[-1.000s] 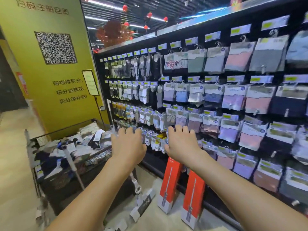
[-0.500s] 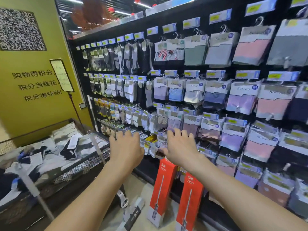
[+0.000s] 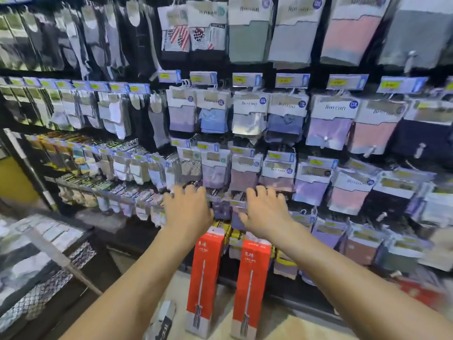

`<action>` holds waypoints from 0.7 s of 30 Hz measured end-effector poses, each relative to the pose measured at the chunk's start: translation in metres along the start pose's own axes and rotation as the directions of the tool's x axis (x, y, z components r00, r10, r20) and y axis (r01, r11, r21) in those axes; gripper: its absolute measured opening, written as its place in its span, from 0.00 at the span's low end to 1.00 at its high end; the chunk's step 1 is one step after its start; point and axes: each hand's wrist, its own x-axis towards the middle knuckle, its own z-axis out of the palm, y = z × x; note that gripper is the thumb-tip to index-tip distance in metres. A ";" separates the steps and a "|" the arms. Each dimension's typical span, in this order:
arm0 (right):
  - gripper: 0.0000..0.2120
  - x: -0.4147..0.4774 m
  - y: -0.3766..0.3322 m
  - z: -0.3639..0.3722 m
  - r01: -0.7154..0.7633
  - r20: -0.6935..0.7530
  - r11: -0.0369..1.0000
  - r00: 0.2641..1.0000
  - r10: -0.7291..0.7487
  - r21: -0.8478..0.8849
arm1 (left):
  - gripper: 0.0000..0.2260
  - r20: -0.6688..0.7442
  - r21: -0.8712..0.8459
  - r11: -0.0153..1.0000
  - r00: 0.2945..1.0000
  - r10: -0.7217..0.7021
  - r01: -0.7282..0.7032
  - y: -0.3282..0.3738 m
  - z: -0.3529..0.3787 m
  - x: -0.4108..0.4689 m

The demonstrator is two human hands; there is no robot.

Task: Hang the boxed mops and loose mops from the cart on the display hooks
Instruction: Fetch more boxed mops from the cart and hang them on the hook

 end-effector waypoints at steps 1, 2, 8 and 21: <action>0.28 0.007 0.005 0.007 -0.021 0.016 1.000 1.000 0.021 0.009 | 0.23 0.019 -0.004 1.000 1.000 0.020 -0.020 0.003 0.008 0.012; 0.28 0.013 0.010 0.014 -0.040 0.034 0.999 0.999 0.040 0.011 | 0.22 0.038 -0.006 0.999 0.998 0.041 -0.040 0.007 0.017 0.024; 0.31 0.056 0.051 0.070 -0.177 0.166 0.984 0.971 0.171 0.019 | 0.20 0.094 -0.012 0.988 0.984 0.153 -0.152 0.040 0.082 0.092; 0.30 0.152 0.118 0.243 -0.231 0.379 0.972 0.903 0.200 0.037 | 0.19 0.299 -0.017 0.962 0.917 0.264 -0.271 0.119 0.243 0.198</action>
